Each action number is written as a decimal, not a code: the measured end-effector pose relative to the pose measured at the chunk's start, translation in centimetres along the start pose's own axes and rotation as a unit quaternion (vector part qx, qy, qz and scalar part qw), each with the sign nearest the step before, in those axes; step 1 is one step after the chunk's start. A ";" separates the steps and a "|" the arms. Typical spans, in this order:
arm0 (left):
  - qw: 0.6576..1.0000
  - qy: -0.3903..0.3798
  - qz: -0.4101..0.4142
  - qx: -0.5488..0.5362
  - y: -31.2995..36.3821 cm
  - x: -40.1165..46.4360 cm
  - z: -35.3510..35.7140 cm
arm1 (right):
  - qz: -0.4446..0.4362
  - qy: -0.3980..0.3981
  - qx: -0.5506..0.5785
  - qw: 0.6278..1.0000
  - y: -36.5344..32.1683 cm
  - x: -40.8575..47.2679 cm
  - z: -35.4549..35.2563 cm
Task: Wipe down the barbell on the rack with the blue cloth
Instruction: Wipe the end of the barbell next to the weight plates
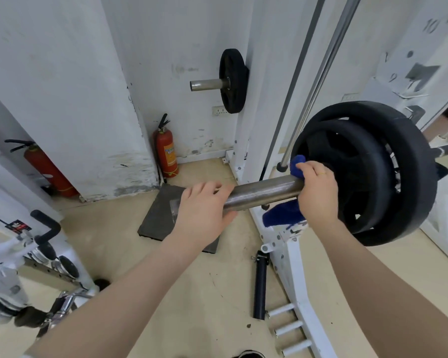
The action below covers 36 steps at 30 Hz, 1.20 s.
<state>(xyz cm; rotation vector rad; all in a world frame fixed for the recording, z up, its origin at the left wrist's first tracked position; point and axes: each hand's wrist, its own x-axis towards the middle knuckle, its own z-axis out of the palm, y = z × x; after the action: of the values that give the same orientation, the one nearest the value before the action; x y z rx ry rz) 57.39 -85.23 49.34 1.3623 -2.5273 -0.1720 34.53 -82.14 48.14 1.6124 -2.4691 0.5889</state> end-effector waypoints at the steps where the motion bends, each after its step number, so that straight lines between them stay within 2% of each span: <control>1: 1.000 -0.004 -0.004 0.016 0.3 0.0 0.3 | -0.019 -0.020 -0.017 0.999 -0.2 -0.1 0.0; 4: 0.999 0.020 -0.008 0.050 0.6 0.2 1.1 | -0.152 -0.046 -0.067 0.985 1.0 -0.4 0.3; 5: 0.998 0.030 -0.008 0.056 0.5 0.3 1.2 | -0.155 -0.042 -0.068 0.985 1.8 0.1 0.0; 8: 0.998 0.030 -0.013 0.052 0.7 0.5 1.1 | -0.051 -0.036 -0.053 0.997 3.2 1.4 -0.5; 11: 0.998 0.034 -0.030 0.037 0.8 0.5 1.3 | -0.036 -0.006 0.033 0.999 1.1 0.5 0.3; 14: 0.998 0.023 -0.047 0.034 1.0 0.6 1.2 | -0.159 0.012 0.090 0.983 -1.6 -2.2 2.0; 16: 0.998 0.020 -0.049 0.030 0.9 0.6 1.1 | -0.251 0.014 0.083 0.964 -1.7 -2.8 2.2; 17: 0.998 0.020 -0.049 0.028 0.8 0.6 1.0 | -0.263 0.021 0.081 0.961 -1.0 -2.2 2.0; 18: 0.998 0.021 -0.048 0.027 0.7 0.6 1.0 | -0.232 0.022 0.096 0.968 -0.2 -1.7 1.6; 20: 0.998 0.021 -0.049 0.029 0.7 0.5 1.1 | -0.091 0.011 0.137 0.986 1.4 -0.8 1.0; 22: 0.998 0.023 -0.052 0.024 0.7 0.5 1.1 | 0.026 0.022 0.137 0.990 1.7 -0.7 1.0; 24: 0.998 0.024 -0.052 0.020 0.7 0.5 1.1 | 0.081 0.044 0.138 0.986 0.2 -1.3 1.2; 27: 0.998 0.019 -0.054 0.014 0.7 0.4 0.9 | 0.098 0.058 0.174 0.978 -2.5 -2.4 1.9; 30: 0.999 0.008 -0.043 0.023 0.6 0.4 0.6 | 0.109 0.054 0.259 0.958 -5.5 -4.7 2.8; 32: 0.999 0.005 -0.039 -0.006 0.3 0.5 0.3 | 0.086 0.045 0.317 0.943 -6.7 -5.9 3.2; 36: 0.995 0.028 -0.049 -0.087 -1.0 0.0 -0.1 | 0.048 0.051 0.323 0.944 -5.8 -5.6 2.9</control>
<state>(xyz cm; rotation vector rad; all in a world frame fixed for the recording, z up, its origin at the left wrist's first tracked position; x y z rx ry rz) 58.20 -85.75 49.25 1.4022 -2.3394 -0.3594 42.41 -80.52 45.17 1.5782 -2.4204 1.5865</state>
